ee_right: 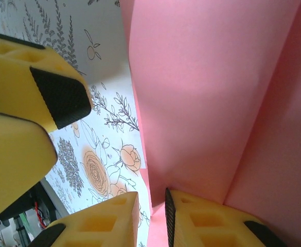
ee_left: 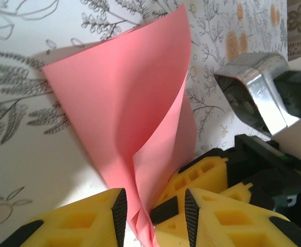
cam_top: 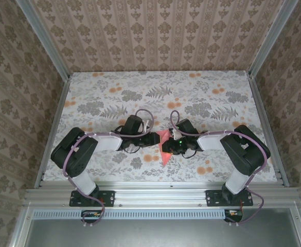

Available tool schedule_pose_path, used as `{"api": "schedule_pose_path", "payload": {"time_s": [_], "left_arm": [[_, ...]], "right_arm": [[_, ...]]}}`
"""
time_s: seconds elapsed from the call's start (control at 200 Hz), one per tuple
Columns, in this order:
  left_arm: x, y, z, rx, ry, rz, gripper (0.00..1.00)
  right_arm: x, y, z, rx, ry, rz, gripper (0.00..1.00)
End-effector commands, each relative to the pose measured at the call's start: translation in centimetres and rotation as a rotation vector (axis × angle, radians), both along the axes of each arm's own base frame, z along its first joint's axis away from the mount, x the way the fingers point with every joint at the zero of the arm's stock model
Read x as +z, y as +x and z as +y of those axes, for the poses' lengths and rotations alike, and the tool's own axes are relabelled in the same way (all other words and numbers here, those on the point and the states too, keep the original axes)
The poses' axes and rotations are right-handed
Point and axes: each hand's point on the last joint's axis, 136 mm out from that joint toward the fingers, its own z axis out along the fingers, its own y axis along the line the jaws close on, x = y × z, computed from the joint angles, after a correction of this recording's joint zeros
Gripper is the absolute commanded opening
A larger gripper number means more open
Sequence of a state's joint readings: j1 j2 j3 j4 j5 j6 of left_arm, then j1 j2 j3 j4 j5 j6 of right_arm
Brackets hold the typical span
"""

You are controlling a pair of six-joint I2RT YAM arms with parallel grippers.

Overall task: Fold a paper plane with a square sheet of paper (pick it up from the middle)
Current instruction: Fourth fold the wing at the center of the table.

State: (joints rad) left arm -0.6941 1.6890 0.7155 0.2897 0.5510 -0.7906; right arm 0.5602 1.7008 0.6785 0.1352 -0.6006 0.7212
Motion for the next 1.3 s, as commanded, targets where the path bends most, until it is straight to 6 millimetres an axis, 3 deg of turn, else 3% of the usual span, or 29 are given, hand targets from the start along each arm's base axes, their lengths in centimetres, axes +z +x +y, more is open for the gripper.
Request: {"api": "schedule_pose_path", "payload": {"time_s": [0.0, 0.405, 0.58, 0.735, 0.93, 1.295], "left_arm": [[-0.2, -0.1, -0.9, -0.023, -0.007, 0.022, 0.38], [-1.8, -0.4, -1.6, -0.052, 0.026, 0.063, 0.35], [-2.0, -0.2, -2.2, -0.056, 0.005, 0.073, 0.29], [-2.4, -0.4, -2.0, -0.062, 0.017, 0.075, 0.14], [-2.7, -0.8, -1.4, -0.067, 0.043, 0.073, 0.03], [-4.0, -1.8, -0.2, -0.078, 0.094, 0.078, 0.00]], "right_arm": [[-1.0, -1.2, -0.7, 0.020, -0.029, 0.020, 0.24], [-0.9, -1.2, -0.6, 0.023, -0.024, 0.013, 0.23], [-0.7, -1.1, -0.5, 0.026, -0.022, 0.009, 0.23], [-0.5, -1.1, -0.5, 0.023, -0.026, 0.005, 0.23], [0.3, -0.9, -0.8, 0.016, -0.036, -0.019, 0.24], [2.6, -0.4, -1.0, 0.008, -0.028, -0.077, 0.29]]}}
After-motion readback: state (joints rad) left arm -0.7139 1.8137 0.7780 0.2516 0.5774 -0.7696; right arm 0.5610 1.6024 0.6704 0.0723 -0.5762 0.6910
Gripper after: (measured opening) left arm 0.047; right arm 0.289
